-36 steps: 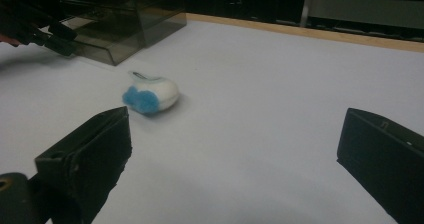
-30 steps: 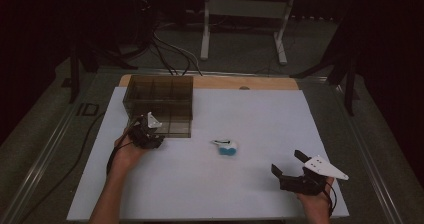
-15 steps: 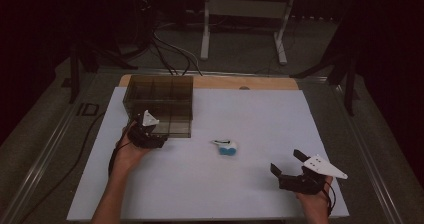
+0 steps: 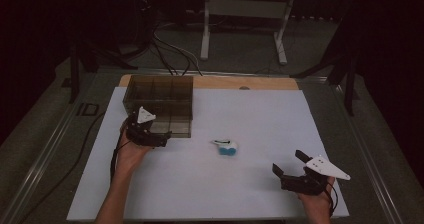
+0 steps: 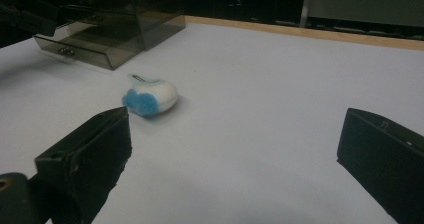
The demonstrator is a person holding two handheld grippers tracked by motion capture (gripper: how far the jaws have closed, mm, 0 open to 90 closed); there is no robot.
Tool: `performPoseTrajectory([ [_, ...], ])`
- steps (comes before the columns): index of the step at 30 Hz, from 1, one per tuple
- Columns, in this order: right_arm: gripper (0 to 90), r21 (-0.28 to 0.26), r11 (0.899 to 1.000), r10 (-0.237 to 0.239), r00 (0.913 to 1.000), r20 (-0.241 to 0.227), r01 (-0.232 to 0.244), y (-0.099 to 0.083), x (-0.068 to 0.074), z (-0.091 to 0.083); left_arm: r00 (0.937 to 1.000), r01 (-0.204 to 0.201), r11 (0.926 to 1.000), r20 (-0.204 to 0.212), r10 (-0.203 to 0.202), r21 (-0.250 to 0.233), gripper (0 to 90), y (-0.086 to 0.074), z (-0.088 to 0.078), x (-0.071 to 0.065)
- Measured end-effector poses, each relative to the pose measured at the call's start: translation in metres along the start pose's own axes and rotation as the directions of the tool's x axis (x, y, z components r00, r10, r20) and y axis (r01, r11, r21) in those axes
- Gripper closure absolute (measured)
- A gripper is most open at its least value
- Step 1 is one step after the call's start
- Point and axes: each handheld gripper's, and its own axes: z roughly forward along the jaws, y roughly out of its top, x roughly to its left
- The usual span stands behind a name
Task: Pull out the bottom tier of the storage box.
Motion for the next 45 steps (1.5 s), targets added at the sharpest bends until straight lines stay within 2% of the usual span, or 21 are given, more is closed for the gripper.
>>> performPoseTrajectory([
  [2, 1.3, 0.002, 1.0, -0.001, 1.0, 0.001, 0.001, 0.0, 0.0, 0.001, 0.9999, 0.016, 0.9999, -0.007, -0.016, 0.0, 1.0, 0.001, -0.001, 0.0],
  [5, 1.3, 0.002, 1.0, -0.006, 1.0, -0.001, 0.006, 0.001, 0.001, 0.002, 0.9985, 0.055, 0.9985, 0.005, -0.055, -0.004, 1.0, 0.001, -0.002, 0.002],
  [22, 1.3, 0.002, 1.0, -0.002, 1.0, 0.001, 0.002, 0.001, 0.001, 0.002, 0.9971, 0.065, 0.9947, 0.044, -0.062, -0.08, 1.0, 0.006, -0.009, -0.007],
  [26, 1.3, 0.002, 1.0, -0.003, 1.0, 0.002, 0.003, 0.001, 0.001, 0.002, 0.9983, 0.057, 0.9934, 0.017, -0.055, -0.099, 1.1, 0.008, -0.009, -0.01],
  [29, 1.3, 0.002, 1.0, -0.003, 1.0, 0.001, 0.003, 0.001, 0.001, 0.002, 0.9981, 0.062, 0.991, 0.016, -0.06, -0.119, 1.1, 0.009, -0.01, -0.012],
  [33, 1.3, 0.003, 1.0, -0.004, 1.0, 0.001, 0.004, 0.001, 0.001, 0.002, 0.9962, 0.087, 0.9901, 0.007, -0.087, -0.11, 1.1, 0.012, -0.009, -0.016],
  [41, 1.3, 0.005, 1.0, -0.003, 1.0, 0.002, 0.002, 0.001, 0.001, 0.002, 0.9934, 0.111, 0.988, 0.042, -0.107, -0.108, 1.1, 0.018, -0.006, -0.024],
  [45, 1.3, 0.006, 1.0, -0.006, 1.0, 0.0, 0.006, 0.001, 0.001, 0.002, 0.9932, 0.112, 0.989, 0.044, -0.108, -0.097, 1.2, 0.021, -0.003, -0.028],
])
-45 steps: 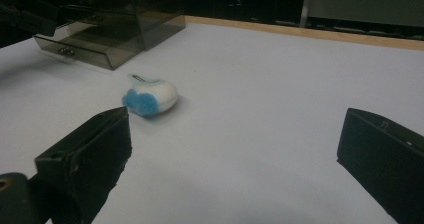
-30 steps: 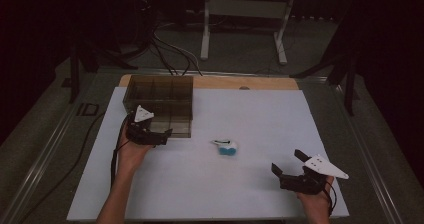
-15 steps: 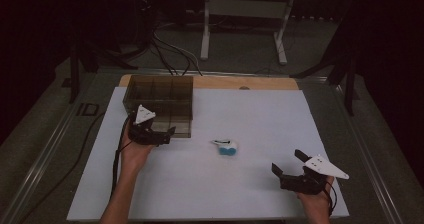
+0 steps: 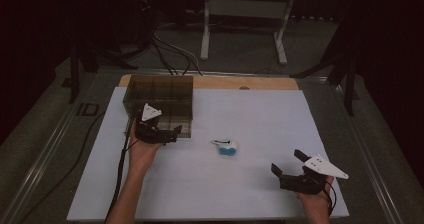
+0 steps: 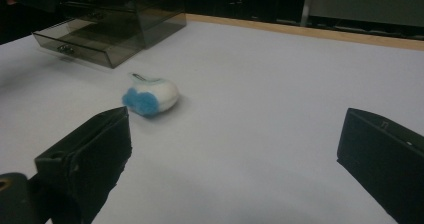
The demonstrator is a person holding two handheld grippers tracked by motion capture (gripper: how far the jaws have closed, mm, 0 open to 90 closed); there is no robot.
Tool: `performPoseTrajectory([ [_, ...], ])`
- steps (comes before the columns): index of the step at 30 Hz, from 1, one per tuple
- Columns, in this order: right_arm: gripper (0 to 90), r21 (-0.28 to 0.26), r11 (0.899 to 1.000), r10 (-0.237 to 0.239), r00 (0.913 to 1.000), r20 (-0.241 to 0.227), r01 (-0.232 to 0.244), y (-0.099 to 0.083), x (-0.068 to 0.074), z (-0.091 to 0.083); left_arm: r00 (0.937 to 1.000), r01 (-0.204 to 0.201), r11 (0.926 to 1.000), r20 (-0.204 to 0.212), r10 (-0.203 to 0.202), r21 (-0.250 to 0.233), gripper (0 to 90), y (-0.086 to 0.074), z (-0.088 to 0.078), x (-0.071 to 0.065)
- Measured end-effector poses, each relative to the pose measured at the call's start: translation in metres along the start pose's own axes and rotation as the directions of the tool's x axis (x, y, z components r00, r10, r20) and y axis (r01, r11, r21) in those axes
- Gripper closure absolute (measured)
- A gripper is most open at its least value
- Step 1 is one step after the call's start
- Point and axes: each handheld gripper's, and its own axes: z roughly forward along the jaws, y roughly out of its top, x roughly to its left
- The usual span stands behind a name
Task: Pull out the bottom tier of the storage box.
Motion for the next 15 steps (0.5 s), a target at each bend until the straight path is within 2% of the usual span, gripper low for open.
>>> performPoseTrajectory([
  [15, 1.3, 0.001, 1.0, 0.002, 1.0, 0.002, -0.002, 0.0, -0.001, 0.0, 0.9995, 0.015, 0.9998, 0.029, -0.016, 0.013, 1.2, 0.004, 0.012, -0.019],
])
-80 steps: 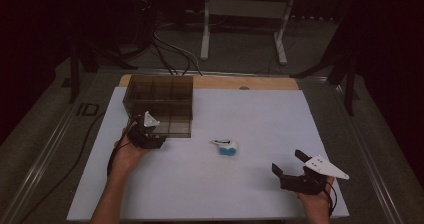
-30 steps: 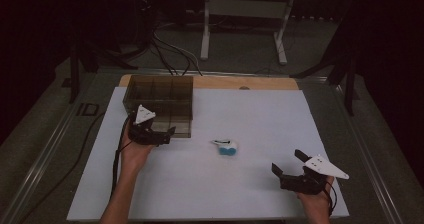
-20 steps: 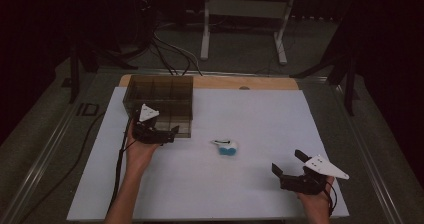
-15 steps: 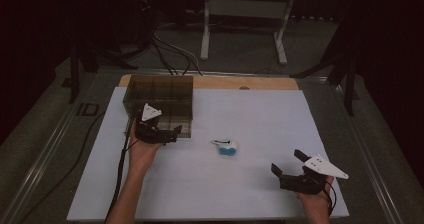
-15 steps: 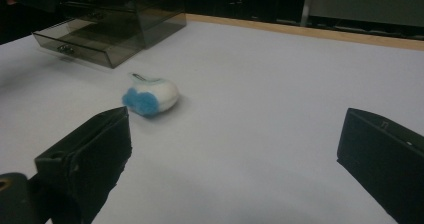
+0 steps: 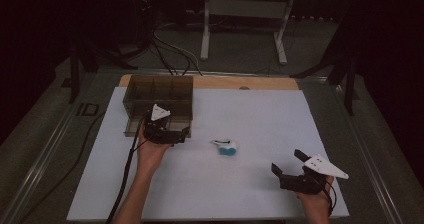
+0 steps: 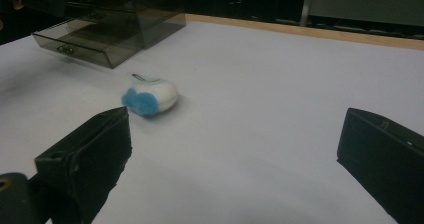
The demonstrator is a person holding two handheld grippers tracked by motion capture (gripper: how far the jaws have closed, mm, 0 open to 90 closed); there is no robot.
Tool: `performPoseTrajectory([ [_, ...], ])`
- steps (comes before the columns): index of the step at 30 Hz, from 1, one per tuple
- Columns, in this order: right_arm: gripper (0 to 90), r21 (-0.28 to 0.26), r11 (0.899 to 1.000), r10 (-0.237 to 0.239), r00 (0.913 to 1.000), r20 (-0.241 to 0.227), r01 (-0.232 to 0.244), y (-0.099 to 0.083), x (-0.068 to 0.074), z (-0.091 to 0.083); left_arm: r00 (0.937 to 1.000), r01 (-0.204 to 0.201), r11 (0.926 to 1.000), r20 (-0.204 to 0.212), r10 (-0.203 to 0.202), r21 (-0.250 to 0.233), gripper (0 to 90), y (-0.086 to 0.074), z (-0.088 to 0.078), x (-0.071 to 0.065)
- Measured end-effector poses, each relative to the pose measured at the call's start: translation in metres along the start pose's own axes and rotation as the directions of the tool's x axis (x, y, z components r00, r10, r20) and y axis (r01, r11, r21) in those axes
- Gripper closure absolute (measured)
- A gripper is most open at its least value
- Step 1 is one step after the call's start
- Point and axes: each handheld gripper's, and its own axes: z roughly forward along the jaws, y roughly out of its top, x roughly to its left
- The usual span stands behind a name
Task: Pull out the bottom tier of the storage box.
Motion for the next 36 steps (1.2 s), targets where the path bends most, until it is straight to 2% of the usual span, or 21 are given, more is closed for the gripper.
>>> performPoseTrajectory([
  [3, 1.3, -0.002, 1.0, 0.002, 1.0, 0.0, -0.002, 0.0, 0.0, 0.0, 0.9999, 0.007, 1.0, 0.009, -0.007, -0.002, 1.2, 0.001, 0.003, -0.004],
  [11, 1.3, -0.003, 1.0, 0.002, 1.0, -0.001, -0.002, 0.0, 0.0, 0.0, 0.9995, -0.008, 1.0, 0.031, 0.008, -0.002, 1.2, 0.004, 0.009, -0.018],
  [24, 1.3, 0.0, 1.0, 0.0, 1.0, -0.003, 0.0, 0.0, 0.0, 0.001, 0.9988, 0.002, 1.0, 0.048, -0.002, -0.006, 1.2, 0.006, 0.018, -0.026],
  [32, 1.3, -0.002, 1.0, 0.003, 1.0, 0.0, -0.003, 0.0, -0.001, 0.0, 0.9982, 0.015, 0.9998, 0.059, -0.014, -0.014, 1.2, 0.008, 0.024, -0.035],
  [36, 1.3, -0.001, 1.0, 0.004, 1.0, 0.002, -0.004, 0.0, -0.001, 0.0, 0.9978, 0.01, 0.9999, 0.066, -0.009, -0.014, 1.2, 0.009, 0.027, -0.04],
])
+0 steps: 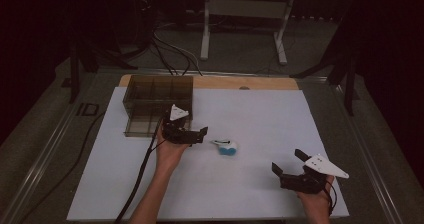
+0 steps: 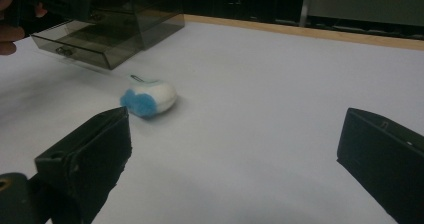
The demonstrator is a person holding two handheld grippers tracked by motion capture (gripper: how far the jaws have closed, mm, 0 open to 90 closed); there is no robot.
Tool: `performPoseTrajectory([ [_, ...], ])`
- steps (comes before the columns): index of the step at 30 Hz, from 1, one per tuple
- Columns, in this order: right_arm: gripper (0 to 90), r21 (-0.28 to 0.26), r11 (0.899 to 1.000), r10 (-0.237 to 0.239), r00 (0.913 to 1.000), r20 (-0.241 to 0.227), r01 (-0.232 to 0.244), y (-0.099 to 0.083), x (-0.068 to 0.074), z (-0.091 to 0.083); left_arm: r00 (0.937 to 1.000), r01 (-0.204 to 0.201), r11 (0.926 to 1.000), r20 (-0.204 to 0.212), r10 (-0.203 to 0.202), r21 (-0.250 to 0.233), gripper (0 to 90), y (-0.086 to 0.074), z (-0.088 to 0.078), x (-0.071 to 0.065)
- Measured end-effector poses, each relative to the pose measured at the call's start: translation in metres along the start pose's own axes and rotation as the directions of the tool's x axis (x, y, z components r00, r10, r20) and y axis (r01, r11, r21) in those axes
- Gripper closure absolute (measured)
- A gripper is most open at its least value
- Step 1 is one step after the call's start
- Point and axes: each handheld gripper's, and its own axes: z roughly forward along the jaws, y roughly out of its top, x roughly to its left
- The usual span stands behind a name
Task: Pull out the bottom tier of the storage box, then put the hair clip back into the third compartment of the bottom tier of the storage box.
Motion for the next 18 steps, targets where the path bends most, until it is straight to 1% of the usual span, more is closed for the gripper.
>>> performPoseTrajectory([
  [18, 1.3, -0.003, 1.0, -0.003, 1.0, 0.0, 0.003, 0.0, 0.0, 0.0, 0.9998, -0.005, 0.9999, 0.018, 0.005, 0.015, 1.2, 0.0, 0.017, -0.018],
])
